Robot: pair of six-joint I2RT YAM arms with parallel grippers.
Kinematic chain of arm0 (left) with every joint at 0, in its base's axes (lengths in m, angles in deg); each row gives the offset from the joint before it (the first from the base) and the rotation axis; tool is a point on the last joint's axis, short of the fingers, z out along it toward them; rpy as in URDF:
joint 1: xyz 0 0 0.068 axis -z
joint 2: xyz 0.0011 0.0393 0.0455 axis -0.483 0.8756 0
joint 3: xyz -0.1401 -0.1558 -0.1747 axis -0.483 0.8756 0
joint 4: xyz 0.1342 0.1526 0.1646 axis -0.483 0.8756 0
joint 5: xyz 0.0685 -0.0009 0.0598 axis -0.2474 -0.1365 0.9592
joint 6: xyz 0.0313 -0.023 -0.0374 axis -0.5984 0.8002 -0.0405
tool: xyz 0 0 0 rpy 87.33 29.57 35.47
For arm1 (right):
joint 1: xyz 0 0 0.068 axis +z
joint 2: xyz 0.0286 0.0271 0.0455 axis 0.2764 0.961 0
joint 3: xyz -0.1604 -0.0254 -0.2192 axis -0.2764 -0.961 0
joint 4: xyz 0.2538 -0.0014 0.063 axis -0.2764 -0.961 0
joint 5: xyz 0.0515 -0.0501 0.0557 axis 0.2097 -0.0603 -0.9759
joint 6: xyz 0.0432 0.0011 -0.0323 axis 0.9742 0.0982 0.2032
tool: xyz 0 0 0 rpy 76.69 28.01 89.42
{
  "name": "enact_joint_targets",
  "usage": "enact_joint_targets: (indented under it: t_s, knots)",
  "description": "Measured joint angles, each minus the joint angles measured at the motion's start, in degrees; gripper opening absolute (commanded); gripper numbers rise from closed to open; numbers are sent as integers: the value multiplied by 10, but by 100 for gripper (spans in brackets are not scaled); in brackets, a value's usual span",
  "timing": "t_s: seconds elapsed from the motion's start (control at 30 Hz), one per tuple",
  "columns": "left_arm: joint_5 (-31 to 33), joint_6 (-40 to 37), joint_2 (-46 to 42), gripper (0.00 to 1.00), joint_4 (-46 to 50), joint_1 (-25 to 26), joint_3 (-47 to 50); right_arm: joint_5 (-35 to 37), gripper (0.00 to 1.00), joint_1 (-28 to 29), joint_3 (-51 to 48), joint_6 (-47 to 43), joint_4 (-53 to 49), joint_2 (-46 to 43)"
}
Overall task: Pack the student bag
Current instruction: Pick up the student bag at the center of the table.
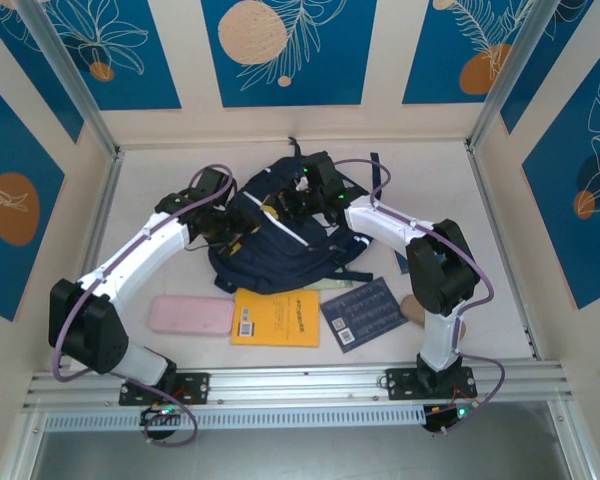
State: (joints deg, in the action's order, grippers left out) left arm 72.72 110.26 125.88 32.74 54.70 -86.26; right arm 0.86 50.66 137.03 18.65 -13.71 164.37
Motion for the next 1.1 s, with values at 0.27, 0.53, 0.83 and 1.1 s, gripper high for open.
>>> enact_joint_targets:
  t_s: [0.27, 0.53, 0.83, 1.1]
  knots:
    - [-9, 10, 4, 40, -48, -3, 11, -7, 0, 0, -16, 35, 44, 0]
    - [4, -7, 4, 38, -55, -5, 33, -12, 0, 0, -23, 61, 57, 0]
    - [23, -29, 4, 0, -94, -7, 69, -20, 0, 3, -27, 82, 74, 0]
    - [33, -50, 1, 0, -100, -13, 70, 3, 59, 3, -20, -23, -12, -30]
